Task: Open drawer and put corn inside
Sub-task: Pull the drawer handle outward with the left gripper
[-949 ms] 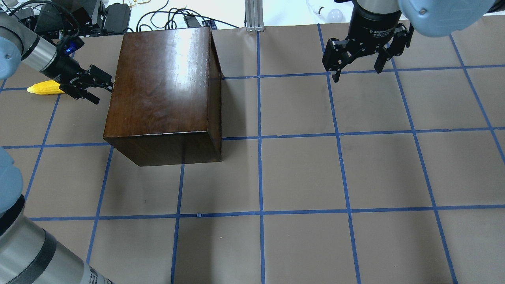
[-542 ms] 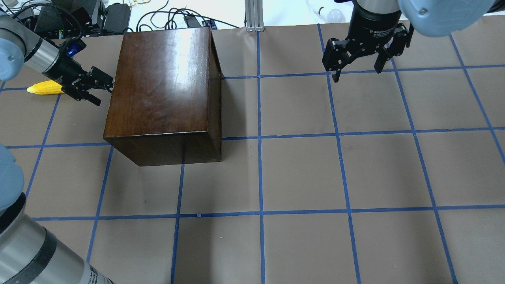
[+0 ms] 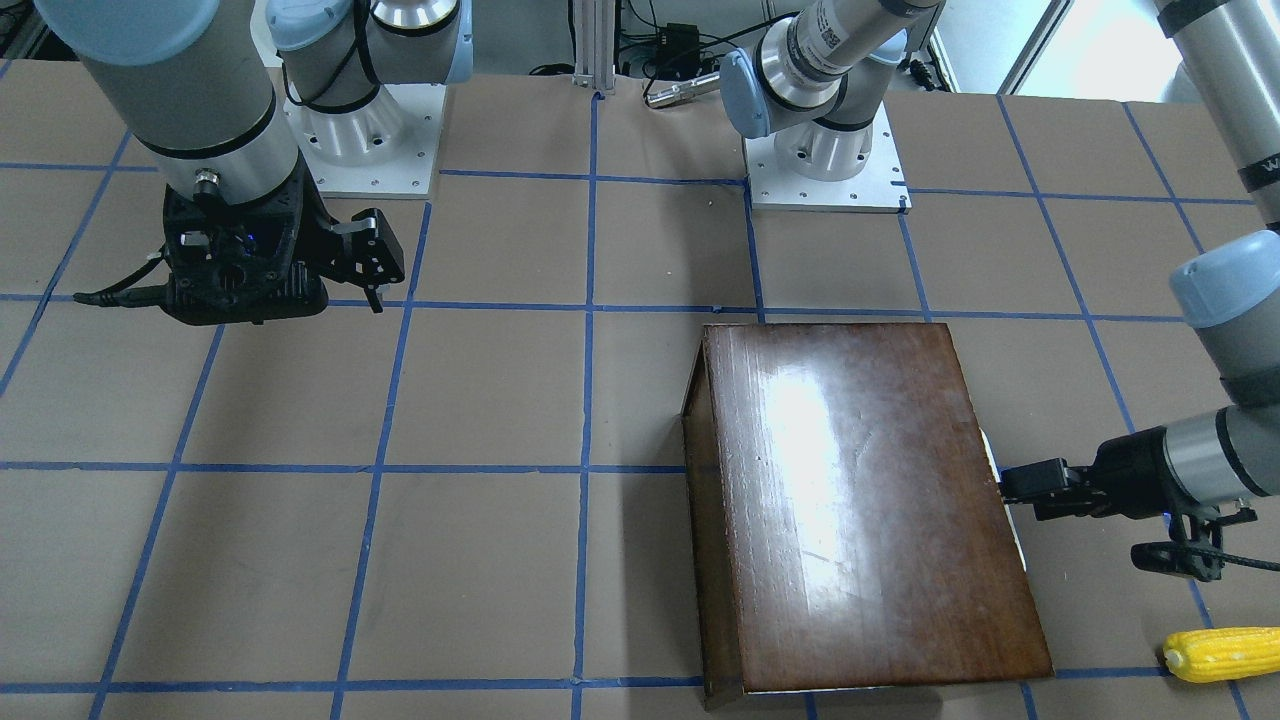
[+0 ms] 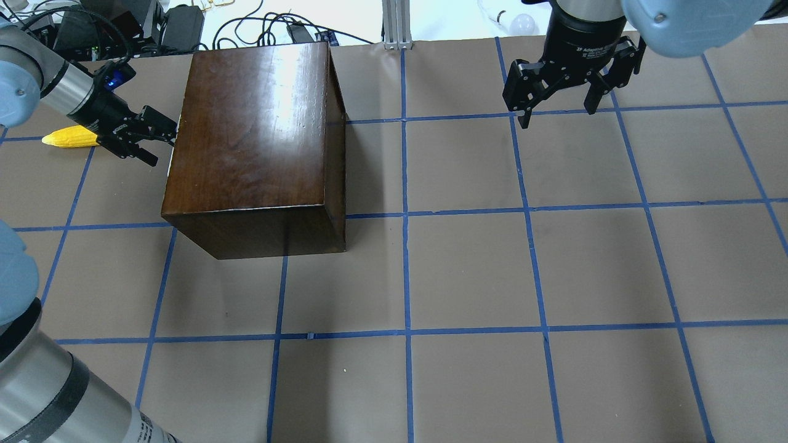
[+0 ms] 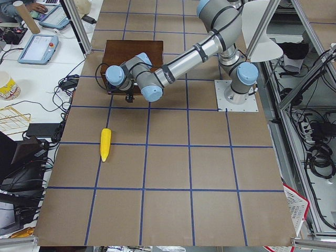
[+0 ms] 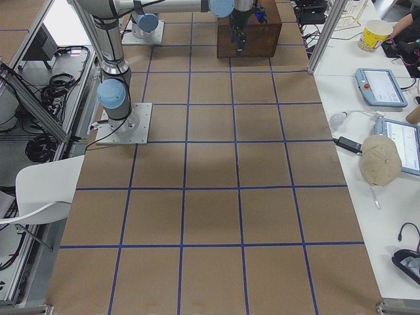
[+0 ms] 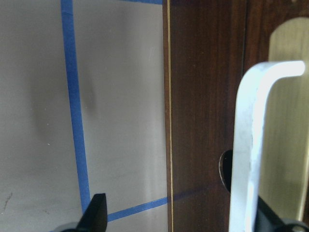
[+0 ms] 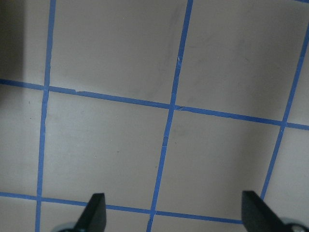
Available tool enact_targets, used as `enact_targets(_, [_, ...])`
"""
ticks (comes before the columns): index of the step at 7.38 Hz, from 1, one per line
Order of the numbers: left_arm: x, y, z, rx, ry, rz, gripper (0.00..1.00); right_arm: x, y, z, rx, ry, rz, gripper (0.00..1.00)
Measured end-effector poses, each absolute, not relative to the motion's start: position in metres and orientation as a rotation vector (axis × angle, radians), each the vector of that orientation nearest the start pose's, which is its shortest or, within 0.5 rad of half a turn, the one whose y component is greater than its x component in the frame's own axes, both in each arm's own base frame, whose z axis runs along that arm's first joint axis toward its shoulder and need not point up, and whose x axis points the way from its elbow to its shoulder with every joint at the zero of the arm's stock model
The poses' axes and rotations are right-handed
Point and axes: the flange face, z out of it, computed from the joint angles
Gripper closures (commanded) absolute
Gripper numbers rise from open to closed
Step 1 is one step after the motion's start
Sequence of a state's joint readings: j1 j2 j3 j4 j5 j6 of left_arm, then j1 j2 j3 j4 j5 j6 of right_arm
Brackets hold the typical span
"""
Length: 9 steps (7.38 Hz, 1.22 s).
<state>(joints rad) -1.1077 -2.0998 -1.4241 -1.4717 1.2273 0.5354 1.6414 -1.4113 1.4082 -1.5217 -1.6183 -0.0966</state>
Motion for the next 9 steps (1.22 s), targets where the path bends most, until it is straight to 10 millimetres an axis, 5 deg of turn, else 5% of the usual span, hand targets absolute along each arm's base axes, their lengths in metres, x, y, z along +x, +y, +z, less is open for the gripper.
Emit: enact_targets(9, [0.164,-0.654,0.279,0.061,3.459,0.133,0.0,0.167,-0.544,0.479,-0.268,3.176,0.073,0.0])
